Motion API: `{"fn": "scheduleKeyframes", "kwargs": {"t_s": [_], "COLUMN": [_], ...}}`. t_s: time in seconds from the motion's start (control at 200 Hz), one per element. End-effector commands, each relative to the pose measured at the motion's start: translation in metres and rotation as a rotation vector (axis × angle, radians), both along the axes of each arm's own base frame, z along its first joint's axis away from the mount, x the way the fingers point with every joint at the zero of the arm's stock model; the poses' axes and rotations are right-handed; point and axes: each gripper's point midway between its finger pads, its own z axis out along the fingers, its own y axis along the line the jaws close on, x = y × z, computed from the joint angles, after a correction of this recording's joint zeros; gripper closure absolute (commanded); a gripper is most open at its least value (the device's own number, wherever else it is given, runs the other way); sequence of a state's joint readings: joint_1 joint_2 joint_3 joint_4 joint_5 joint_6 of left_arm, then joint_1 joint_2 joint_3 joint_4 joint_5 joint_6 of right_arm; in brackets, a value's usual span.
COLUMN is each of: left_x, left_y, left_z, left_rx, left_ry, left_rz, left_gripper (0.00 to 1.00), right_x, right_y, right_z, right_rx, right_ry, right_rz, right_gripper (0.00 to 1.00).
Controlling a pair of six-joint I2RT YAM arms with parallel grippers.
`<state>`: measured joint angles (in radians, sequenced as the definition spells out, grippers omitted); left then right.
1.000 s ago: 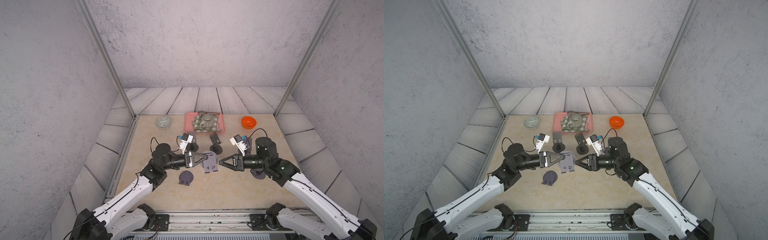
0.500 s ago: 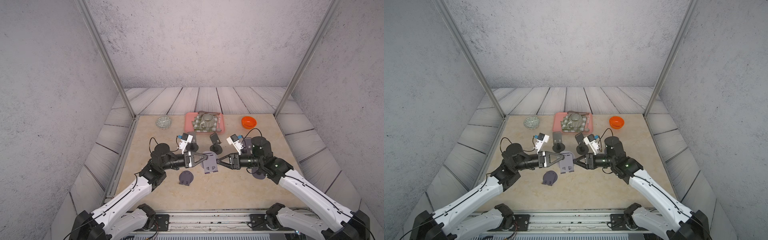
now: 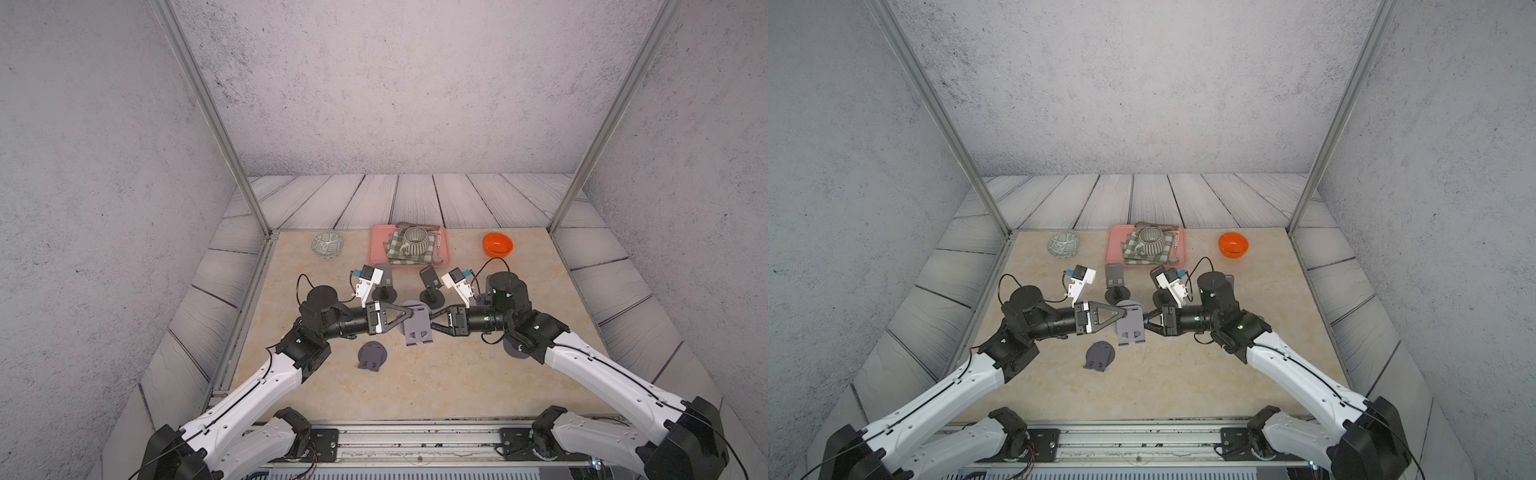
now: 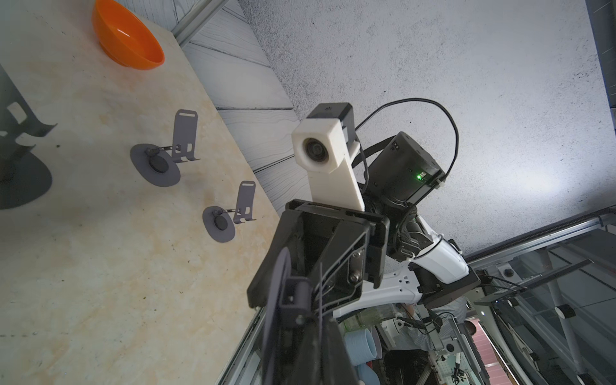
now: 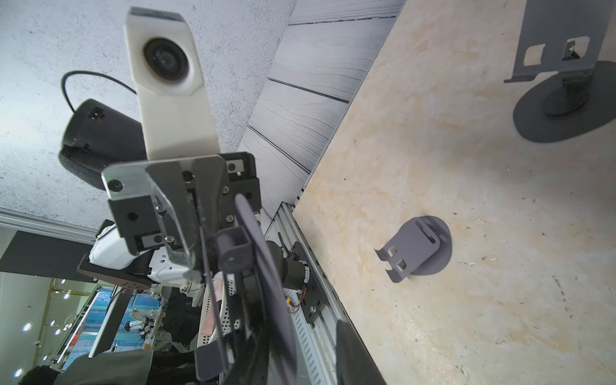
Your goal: Open the phone stand
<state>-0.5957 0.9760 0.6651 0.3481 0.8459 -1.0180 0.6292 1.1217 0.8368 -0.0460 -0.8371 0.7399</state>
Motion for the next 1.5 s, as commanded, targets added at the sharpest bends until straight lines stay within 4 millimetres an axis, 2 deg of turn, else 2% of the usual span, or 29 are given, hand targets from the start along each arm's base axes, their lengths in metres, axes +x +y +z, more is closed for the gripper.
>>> {"fn": "scheduleKeyframes", "kwargs": {"t_s": [0.0, 0.07, 0.19, 0.335, 0.44, 0.59, 0.756, 1.011, 1.121, 1.311, 1.421, 1.491], "left_x": [-0.010, -0.009, -0.007, -0.010, -0.012, -0.008, -0.002, 0.008, 0.006, 0.011, 0.008, 0.008], "left_y": [-0.006, -0.006, -0.006, -0.005, -0.004, -0.003, -0.002, 0.021, 0.034, 0.052, 0.047, 0.038], "left_z": [0.020, 0.019, 0.027, 0.052, 0.079, 0.126, 0.163, 0.204, 0.211, 0.198, 0.197, 0.185], "left_rx": [-0.036, -0.033, -0.036, -0.023, -0.011, -0.110, -0.129, 0.043, 0.094, 0.260, 0.227, 0.221], "left_ry": [-0.092, -0.104, -0.153, -0.297, -0.440, -0.605, -0.760, -1.072, -1.192, -1.285, -1.260, -1.217], "left_rz": [-0.062, -0.062, -0.052, -0.060, -0.058, -0.029, 0.023, 0.235, 0.317, 0.405, 0.370, 0.308], "left_gripper": [1.00, 1.00, 1.00, 1.00, 1.00, 1.00, 1.00, 1.00, 1.00, 1.00, 1.00, 1.00], "right_x": [-0.004, -0.004, -0.005, -0.003, -0.005, -0.009, -0.018, -0.025, -0.021, -0.014, -0.010, -0.007], "right_y": [0.015, 0.017, 0.018, 0.021, 0.022, 0.024, 0.023, 0.019, 0.023, 0.031, 0.036, 0.039], "right_z": [0.010, 0.010, 0.001, -0.038, -0.072, -0.102, -0.120, -0.132, -0.127, -0.123, -0.125, -0.120], "right_rx": [0.059, 0.069, 0.053, -0.033, -0.078, -0.101, -0.138, -0.156, -0.129, -0.089, -0.077, -0.073], "right_ry": [-0.017, -0.005, 0.038, 0.171, 0.290, 0.380, 0.460, 0.524, 0.532, 0.562, 0.587, 0.572], "right_rz": [0.046, 0.051, 0.051, 0.050, 0.050, 0.063, 0.088, 0.084, 0.076, 0.083, 0.096, 0.102], "right_gripper": [0.78, 1.00, 1.00, 1.00, 1.00, 1.00, 1.00, 1.00, 1.00, 1.00, 1.00, 1.00]}}
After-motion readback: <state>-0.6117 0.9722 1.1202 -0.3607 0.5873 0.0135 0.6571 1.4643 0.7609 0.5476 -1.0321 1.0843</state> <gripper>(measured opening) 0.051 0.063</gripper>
